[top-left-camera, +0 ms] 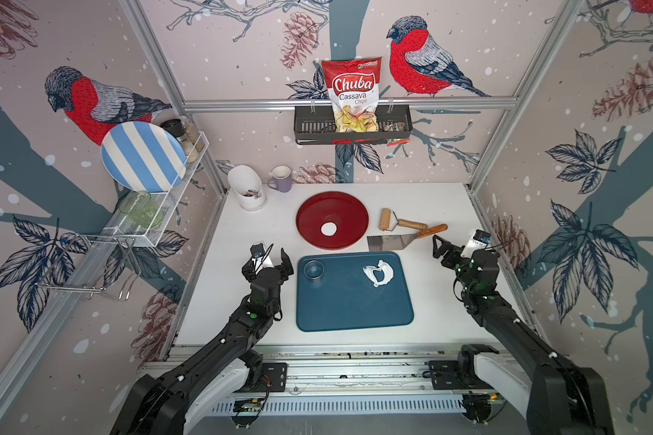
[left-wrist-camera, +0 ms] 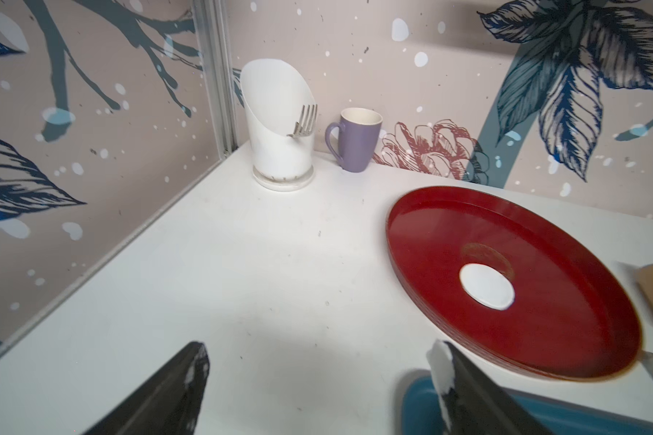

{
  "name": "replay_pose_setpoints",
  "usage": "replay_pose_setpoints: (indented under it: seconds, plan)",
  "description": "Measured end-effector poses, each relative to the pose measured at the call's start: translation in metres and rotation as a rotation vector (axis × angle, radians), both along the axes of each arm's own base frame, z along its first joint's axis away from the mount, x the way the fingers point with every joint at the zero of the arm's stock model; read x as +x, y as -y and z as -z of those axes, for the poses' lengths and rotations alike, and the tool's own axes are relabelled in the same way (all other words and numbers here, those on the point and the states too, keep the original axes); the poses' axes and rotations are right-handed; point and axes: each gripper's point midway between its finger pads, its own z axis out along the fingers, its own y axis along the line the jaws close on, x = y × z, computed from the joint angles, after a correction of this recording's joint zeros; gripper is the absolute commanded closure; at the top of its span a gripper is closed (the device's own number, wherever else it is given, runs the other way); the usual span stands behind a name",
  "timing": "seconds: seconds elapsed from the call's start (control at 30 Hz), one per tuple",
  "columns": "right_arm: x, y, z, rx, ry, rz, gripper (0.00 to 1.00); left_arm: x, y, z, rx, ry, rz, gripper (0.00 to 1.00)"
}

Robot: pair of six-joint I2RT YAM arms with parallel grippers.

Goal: Roll out the dumpling wrappers from the dough
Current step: Reset both arms

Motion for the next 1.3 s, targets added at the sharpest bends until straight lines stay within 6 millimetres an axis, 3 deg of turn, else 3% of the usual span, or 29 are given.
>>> replay_pose_setpoints:
  seconds: [0.23, 0.43, 0.6, 0.67, 0.8, 0.87, 1.3]
  plan:
    - [-0.025, -0.007, -0.007, -0.086, 0.17, -0.037, 0.0, 0.022, -0.049, 0.015, 0.059, -0.018, -0.134, 0.05]
    - [-0.027, -0.005, -0.028, -0.145, 0.272, -0.027, 0.0, 0.04, -0.069, 0.047, 0.079, -0.068, -0.114, 0.04]
    - [-0.025, -0.004, -0.02, -0.174, 0.266, -0.026, 0.0, 0.065, -0.06, 0.058, 0.097, -0.07, -0.034, 0.02]
    - [-0.023, -0.003, -0.016, -0.179, 0.255, -0.024, 0.0, 0.066, -0.061, 0.065, 0.094, -0.088, -0.02, 0.02]
    - [-0.016, 0.001, -0.002, -0.196, 0.209, -0.017, 0.0, 0.066, -0.058, 0.059, 0.082, -0.029, 0.02, 0.01]
    - [-0.012, 0.004, 0.003, -0.199, 0.192, -0.014, 0.0, 0.061, -0.052, 0.071, 0.086, -0.058, 0.064, 0.02]
    - [0.011, 0.021, 0.053, -0.259, 0.108, 0.019, 0.0, 0.069, -0.044, 0.055, 0.079, 0.003, 0.129, 0.02]
